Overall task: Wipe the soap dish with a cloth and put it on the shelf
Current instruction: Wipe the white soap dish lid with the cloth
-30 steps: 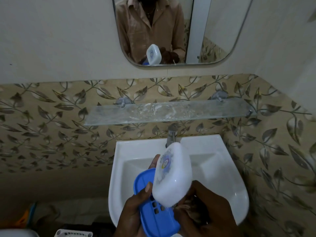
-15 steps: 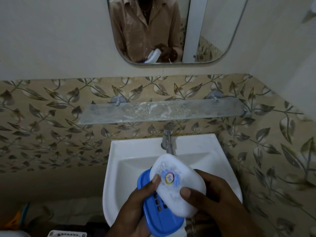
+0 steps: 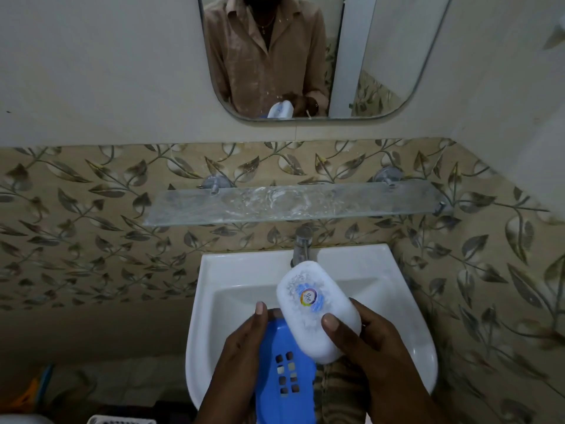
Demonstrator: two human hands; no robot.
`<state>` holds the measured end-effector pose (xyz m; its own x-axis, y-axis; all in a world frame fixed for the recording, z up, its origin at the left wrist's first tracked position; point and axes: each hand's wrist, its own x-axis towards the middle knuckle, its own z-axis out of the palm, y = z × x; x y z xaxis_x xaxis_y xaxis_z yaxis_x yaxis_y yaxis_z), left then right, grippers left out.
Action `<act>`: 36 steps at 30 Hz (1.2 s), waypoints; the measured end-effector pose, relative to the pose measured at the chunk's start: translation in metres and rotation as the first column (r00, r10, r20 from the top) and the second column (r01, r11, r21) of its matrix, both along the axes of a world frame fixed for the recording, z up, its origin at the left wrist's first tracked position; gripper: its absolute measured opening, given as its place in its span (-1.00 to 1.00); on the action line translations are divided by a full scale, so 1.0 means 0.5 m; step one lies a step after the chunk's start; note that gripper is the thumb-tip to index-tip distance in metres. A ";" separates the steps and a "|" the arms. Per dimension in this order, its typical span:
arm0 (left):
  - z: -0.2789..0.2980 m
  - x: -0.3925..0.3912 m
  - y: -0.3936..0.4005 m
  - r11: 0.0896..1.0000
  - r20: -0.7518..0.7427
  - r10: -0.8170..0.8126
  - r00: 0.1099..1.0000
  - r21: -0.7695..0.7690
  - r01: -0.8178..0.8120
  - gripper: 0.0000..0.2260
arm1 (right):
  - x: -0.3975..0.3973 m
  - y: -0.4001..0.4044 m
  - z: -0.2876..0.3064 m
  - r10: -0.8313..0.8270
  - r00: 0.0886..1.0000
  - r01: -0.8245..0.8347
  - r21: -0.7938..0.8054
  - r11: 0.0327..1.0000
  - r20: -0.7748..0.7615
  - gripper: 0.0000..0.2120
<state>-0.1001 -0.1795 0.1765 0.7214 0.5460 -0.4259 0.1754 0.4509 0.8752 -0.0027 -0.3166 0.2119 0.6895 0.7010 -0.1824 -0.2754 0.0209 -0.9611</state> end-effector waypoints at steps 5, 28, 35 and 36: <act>0.022 -0.005 -0.006 0.989 0.088 -0.146 0.985 -0.005 0.147 -0.75 | -0.001 0.006 -0.005 0.026 0.998 -0.028 -0.028 0.999 -0.052 -0.73; 0.022 0.003 -0.014 0.902 0.288 0.192 0.938 -0.429 -0.053 -0.66 | -0.018 -0.039 -0.012 -0.310 0.697 0.327 0.099 0.940 0.647 -0.81; 0.013 0.008 -0.007 0.900 0.315 0.213 0.925 -0.432 -0.060 -0.61 | -0.024 -0.013 -0.021 -0.277 0.373 0.390 0.121 0.913 0.886 -0.80; 0.017 0.006 -0.005 0.908 0.327 0.215 0.920 -0.414 -0.065 -0.64 | -0.018 -0.015 -0.027 -0.305 0.418 0.404 0.126 0.906 0.855 -0.81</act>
<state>-0.0969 -0.1821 0.1849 0.7931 0.4974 -0.3516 -0.2056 0.7619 0.6142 -0.0118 -0.3239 0.1983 0.7201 0.3713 0.5862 0.6750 -0.1787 -0.7159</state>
